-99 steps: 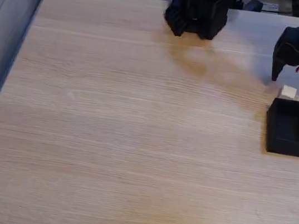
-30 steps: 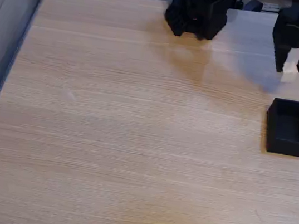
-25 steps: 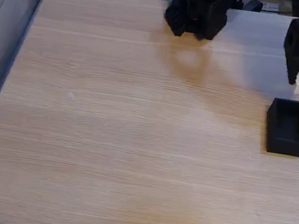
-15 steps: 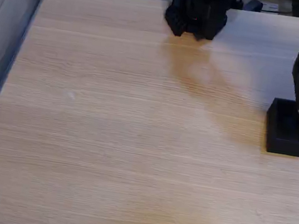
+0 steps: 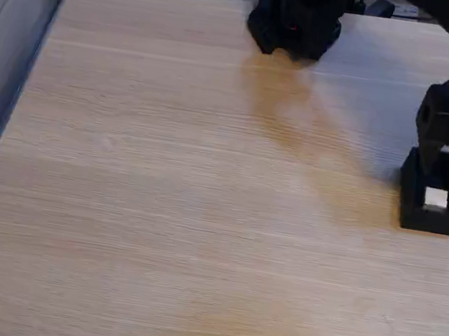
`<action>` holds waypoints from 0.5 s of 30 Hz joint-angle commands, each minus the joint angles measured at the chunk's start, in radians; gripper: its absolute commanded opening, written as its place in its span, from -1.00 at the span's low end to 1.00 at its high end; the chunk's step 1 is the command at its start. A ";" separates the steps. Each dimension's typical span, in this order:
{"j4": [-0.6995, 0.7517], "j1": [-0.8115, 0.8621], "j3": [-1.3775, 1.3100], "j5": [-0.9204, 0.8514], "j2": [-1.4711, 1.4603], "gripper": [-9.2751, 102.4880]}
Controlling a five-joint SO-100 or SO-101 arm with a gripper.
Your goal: Pick a white block and place it in the black box.
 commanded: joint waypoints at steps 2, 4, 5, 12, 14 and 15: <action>-0.035 0.018 0.095 -0.009 0.172 -0.75; -0.066 0.032 0.198 -0.032 0.265 -0.83; -0.089 0.041 0.262 -0.048 0.319 -0.83; -0.351 0.152 0.893 -0.313 0.804 -0.83; -0.408 0.184 1.072 -0.397 0.943 -0.83; -0.436 0.199 1.157 -0.431 1.014 -0.83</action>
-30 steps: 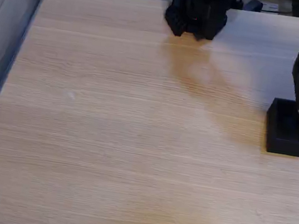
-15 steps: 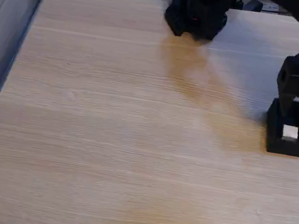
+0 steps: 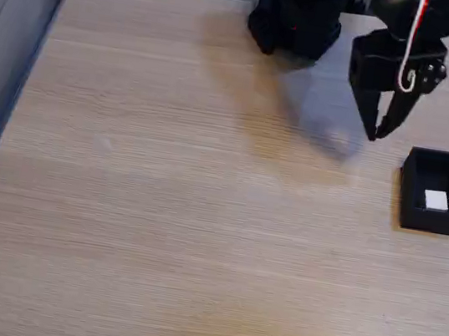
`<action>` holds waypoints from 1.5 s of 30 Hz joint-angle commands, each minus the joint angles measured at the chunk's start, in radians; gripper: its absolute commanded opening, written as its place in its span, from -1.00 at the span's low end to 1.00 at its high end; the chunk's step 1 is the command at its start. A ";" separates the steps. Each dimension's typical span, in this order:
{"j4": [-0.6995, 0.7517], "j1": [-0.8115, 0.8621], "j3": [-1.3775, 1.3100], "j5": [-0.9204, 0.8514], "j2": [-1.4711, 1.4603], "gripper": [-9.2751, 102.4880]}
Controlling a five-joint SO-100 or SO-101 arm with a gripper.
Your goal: Pick a white block and place it in the black box.
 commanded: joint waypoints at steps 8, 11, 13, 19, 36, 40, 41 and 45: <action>-0.155 0.172 0.765 -0.281 0.738 -0.83; -0.152 0.238 0.908 -0.339 0.894 -0.83; -0.149 0.278 0.977 -0.371 0.968 -0.83; -0.078 0.344 1.085 -0.397 1.115 -0.83; 0.163 0.364 1.088 -0.213 1.246 -0.83; 0.163 0.364 1.088 -0.212 1.246 -0.83; 0.163 0.364 1.088 -0.215 1.246 -0.83; 0.163 0.364 1.088 -0.215 1.247 -0.83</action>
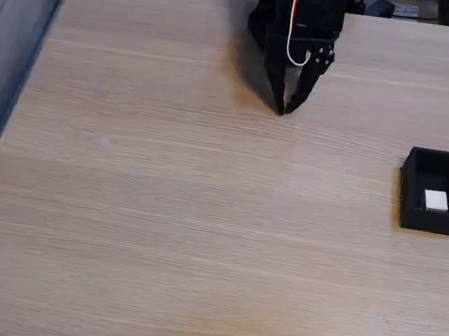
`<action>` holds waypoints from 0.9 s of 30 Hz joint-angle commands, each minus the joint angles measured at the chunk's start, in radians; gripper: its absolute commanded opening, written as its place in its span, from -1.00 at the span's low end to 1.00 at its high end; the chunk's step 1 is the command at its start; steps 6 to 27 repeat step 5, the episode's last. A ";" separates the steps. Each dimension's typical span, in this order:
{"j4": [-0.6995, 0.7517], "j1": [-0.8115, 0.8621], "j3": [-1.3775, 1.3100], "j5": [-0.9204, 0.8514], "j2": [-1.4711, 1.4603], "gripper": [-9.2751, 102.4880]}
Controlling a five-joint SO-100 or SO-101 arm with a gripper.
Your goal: Pick a white block and place it in the black box.
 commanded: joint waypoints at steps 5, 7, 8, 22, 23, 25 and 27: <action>0.002 0.003 0.014 0.002 0.006 -0.81; 0.002 0.003 0.014 0.002 0.006 -0.81; 0.002 0.003 0.014 0.002 0.006 -0.81; 0.002 0.003 0.014 0.002 0.006 -0.81; 0.002 0.003 0.014 0.002 0.006 -0.81; 0.002 0.003 0.014 0.002 0.006 -0.81; 0.002 0.003 0.014 0.002 0.006 -0.81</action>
